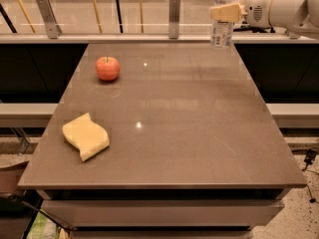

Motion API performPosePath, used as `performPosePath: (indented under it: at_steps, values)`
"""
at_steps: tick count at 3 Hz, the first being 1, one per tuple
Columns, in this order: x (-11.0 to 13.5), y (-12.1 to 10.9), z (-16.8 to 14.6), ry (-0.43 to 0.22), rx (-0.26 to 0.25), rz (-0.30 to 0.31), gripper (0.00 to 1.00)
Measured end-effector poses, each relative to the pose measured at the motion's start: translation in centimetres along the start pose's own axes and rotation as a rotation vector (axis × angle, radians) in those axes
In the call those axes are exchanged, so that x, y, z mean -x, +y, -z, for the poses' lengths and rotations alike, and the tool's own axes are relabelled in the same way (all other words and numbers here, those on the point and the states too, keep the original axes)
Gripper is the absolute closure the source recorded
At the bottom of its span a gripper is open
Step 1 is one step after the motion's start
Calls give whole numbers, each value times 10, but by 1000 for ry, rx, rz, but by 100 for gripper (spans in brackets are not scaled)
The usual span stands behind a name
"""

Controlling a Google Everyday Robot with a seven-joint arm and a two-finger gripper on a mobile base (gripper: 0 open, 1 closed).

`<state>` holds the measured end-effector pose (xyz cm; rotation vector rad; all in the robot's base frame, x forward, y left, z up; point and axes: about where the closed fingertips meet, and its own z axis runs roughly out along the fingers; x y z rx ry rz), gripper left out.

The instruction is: Pick blue plastic bottle

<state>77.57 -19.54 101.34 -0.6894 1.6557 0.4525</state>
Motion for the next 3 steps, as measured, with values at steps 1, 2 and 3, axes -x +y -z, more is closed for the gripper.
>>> performPosePath:
  at_steps: [1,2,3]
  values:
    - [15,17,2,7,7,48,100]
    - [32,31,5,14,-6,106,100]
    - [32,31,5,14,-6,106,100]
